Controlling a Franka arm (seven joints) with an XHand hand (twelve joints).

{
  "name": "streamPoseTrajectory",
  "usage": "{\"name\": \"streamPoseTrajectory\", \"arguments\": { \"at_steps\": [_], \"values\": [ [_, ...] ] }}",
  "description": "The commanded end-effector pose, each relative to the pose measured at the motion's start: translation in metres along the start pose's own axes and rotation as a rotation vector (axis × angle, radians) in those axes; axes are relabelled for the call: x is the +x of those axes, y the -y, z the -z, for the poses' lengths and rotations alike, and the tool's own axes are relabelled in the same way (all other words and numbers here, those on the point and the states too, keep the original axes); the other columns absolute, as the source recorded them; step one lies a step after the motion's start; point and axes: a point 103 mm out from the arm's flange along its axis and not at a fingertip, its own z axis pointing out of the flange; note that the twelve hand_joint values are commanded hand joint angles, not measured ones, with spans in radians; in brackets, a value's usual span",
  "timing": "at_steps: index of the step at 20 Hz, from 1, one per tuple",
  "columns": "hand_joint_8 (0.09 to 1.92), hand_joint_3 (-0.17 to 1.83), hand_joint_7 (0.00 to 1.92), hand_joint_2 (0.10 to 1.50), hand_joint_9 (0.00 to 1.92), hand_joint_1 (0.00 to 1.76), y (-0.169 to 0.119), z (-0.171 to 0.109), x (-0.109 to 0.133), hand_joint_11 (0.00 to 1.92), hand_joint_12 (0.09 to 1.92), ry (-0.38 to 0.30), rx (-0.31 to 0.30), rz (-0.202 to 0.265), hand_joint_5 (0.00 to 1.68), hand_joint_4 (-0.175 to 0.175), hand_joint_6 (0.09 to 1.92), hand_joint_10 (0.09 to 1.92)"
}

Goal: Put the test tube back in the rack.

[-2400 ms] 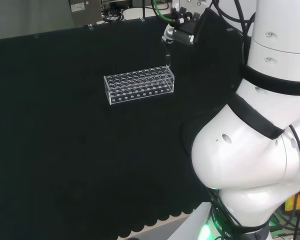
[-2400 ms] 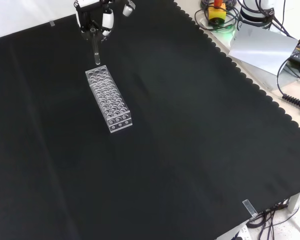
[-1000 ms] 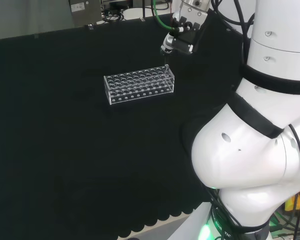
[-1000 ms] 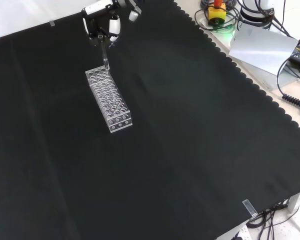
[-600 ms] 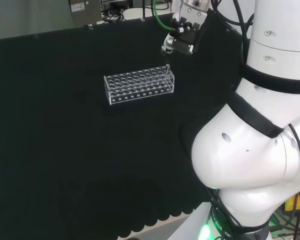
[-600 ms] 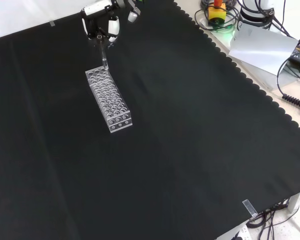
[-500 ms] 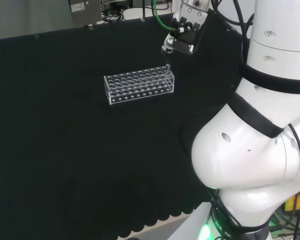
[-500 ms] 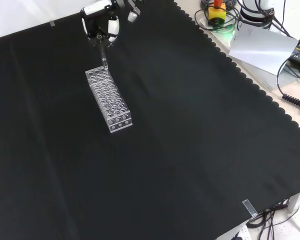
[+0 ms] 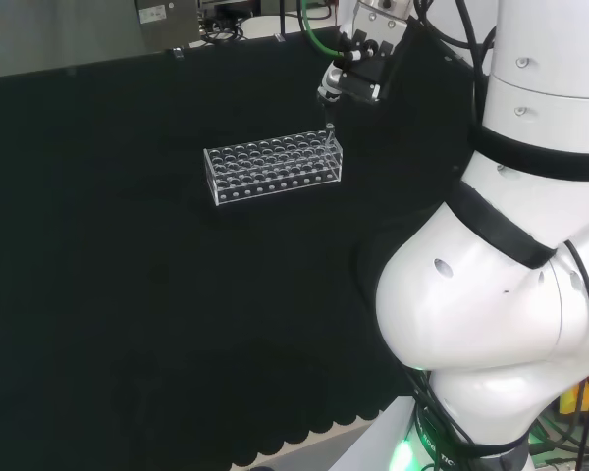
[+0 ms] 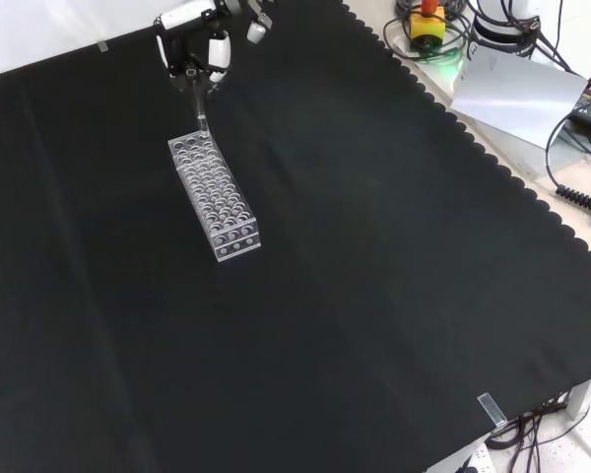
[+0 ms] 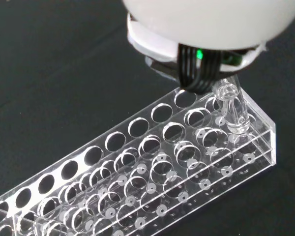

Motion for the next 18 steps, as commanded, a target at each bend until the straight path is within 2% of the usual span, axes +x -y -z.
{"name": "streamPoseTrajectory", "arguments": {
  "at_steps": [1,18],
  "values": [
    [0.63,0.59,1.42,0.65,1.32,1.44,0.0013,-0.0041,-0.0026,1.3,0.85,0.001,0.008,-0.005,1.4,-0.175,0.1,0.61],
    [0.63,0.59,1.42,0.65,1.32,1.44,-0.0042,-0.0118,-0.0056,1.3,0.85,0.006,0.014,-0.008,1.4,-0.175,0.09,0.61]
  ]
}}
